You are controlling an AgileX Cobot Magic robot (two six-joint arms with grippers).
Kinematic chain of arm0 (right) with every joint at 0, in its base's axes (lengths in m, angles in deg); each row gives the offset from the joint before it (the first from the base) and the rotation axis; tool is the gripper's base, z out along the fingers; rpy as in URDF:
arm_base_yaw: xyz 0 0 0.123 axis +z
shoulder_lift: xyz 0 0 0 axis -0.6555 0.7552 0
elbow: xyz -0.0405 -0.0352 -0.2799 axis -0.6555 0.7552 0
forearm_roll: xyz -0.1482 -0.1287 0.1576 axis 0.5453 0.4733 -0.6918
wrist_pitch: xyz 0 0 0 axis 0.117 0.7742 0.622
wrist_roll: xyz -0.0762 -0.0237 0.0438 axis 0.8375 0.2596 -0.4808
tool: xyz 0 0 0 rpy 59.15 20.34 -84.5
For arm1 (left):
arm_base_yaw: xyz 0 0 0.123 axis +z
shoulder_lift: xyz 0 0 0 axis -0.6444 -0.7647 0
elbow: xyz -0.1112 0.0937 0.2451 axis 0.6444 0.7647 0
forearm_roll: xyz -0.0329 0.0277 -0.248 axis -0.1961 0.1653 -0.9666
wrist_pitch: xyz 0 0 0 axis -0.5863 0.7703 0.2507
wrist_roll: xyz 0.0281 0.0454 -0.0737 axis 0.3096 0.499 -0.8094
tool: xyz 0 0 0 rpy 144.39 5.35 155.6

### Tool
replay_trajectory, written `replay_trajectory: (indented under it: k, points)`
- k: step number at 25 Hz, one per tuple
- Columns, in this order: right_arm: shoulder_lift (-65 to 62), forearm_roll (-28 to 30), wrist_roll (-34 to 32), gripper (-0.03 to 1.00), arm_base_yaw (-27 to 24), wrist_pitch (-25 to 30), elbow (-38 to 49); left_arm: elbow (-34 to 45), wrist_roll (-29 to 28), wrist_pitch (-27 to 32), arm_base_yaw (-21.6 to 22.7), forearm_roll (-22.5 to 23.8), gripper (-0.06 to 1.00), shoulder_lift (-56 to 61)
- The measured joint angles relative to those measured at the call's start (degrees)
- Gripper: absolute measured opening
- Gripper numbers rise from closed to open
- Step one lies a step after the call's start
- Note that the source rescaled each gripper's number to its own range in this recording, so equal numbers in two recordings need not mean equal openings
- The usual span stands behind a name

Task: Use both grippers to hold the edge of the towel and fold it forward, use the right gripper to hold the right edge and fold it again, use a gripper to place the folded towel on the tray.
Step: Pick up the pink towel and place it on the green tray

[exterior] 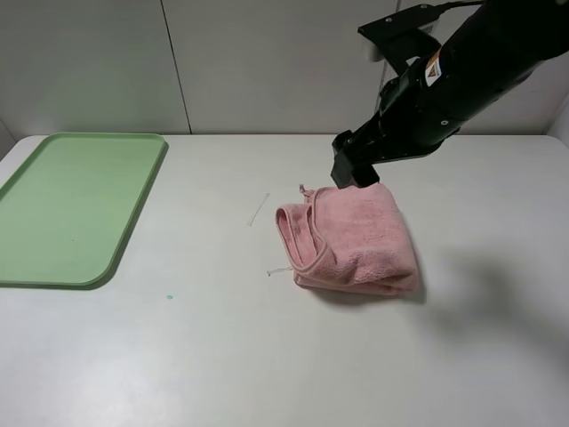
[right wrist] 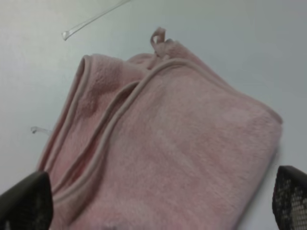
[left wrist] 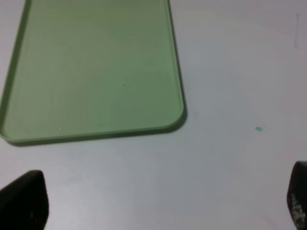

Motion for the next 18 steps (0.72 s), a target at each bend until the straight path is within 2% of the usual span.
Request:
replay_trajectory:
  k: [5, 18]
  points:
    - [-5.65, 0.08, 0.00, 1.00, -4.77, 0.24, 5.78, 0.00, 0.00, 0.00, 0.00, 0.00, 1.00, 0.00]
    - [-27.29, -0.54, 0.00, 1.00, -21.23, 0.86, 21.16, 0.00, 0.00, 0.00, 0.00, 0.00, 1.00, 0.00]
